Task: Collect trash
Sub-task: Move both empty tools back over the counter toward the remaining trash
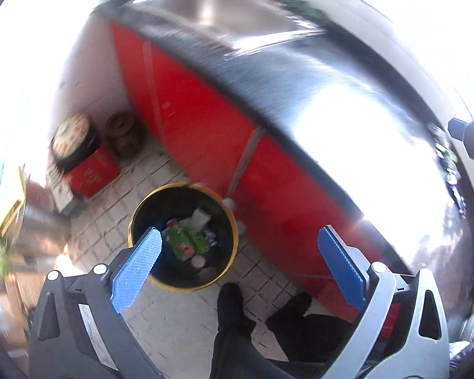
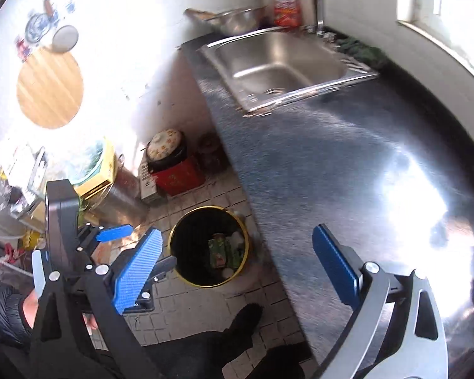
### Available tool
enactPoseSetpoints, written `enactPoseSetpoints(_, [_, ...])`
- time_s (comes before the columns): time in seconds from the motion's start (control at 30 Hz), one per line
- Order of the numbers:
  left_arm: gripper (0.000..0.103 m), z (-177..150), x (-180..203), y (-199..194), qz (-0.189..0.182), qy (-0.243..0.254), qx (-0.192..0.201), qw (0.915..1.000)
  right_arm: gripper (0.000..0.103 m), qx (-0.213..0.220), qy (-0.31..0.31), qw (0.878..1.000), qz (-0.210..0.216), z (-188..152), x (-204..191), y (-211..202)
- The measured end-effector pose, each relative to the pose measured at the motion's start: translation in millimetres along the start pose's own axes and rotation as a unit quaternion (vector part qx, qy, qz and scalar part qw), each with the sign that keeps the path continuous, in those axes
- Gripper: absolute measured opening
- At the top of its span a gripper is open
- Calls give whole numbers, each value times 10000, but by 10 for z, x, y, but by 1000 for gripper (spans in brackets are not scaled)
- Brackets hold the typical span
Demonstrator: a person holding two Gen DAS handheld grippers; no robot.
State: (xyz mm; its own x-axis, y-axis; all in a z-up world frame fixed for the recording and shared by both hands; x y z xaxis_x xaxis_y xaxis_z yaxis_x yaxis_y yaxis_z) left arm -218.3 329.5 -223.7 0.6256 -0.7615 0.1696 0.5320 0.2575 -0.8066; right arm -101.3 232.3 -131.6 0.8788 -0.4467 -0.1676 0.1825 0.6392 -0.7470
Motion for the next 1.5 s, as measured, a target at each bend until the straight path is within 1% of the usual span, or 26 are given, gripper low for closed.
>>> enactPoseSetpoints(0.1, [97,271,548,-19,-434,577,77,9974,93,328,376,9967,-647,-36,520,-462])
enactPoseSetpoints(0.17, [97,439,982,-21,-735,1002,115,9922,93,508,637,9912,-1046,-118,897,-756])
enactPoseSetpoints(0.27, [97,624,1650,-56,-1241,1534,201,9801,93,739,1189,9780,-1544,-295,1383,-1207])
enactPoseSetpoints(0.33, [97,691,2105,-80,-1549,1846,253,9702,93,827,1494,9666,-1912,-459,1665,-1492])
enactPoseSetpoints(0.4, [97,712,2488,-96,-1768,2116,231,9610,93,906,1766,9543,-2232,-633,1916,-1742])
enactPoseSetpoints(0.5, [97,684,3025,-147,-2119,2436,239,9461,93,959,2148,9373,-2571,-899,2229,-2044])
enactPoseSetpoints(0.57, [97,635,3308,-181,-2247,2600,241,9388,93,1014,2379,9271,-2712,-1072,2405,-2224])
enactPoseSetpoints(0.67, [97,573,3618,-222,-2395,2811,210,9291,93,1003,2590,9169,-2865,-1271,2593,-2371])
enactPoseSetpoints(0.73, [97,549,3748,-225,-2429,2929,191,9246,93,1003,2695,9105,-2970,-1385,2702,-2436])
enactPoseSetpoints(0.83, [97,530,3883,-206,-2426,3041,188,9210,93,1013,2906,9034,-2985,-1492,2848,-2479])
enactPoseSetpoints(0.93, [97,571,3990,-139,-2388,3031,150,9224,93,1009,3068,8964,-3037,-1576,2998,-2522])
enactPoseSetpoints(1.13, [97,643,4193,1,-2283,3104,182,9226,93,946,3213,8913,-3056,-1658,3280,-2486])
enactPoseSetpoints(1.37, [97,735,4585,292,-2172,3228,197,9210,92,788,3357,8871,-3069,-1739,3727,-2282])
enactPoseSetpoints(1.5, [97,836,4901,528,-2138,3283,255,9197,87,696,3551,8818,-3023,-1831,4032,-2139])
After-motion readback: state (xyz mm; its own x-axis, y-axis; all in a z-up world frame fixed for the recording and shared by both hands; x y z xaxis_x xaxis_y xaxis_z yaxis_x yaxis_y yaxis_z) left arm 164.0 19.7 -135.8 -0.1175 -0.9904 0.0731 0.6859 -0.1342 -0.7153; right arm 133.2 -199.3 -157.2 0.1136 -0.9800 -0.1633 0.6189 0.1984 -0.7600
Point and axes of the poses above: each gripper's, at about its wrist camera, not at the fingertips, and y roughly the way its jaws point, x to its right, z to its top, the point moved 5 cm from there along y, roughly the way its jaws point, and after that the axes turned 9 degrees about x, right-handed, at the moved point
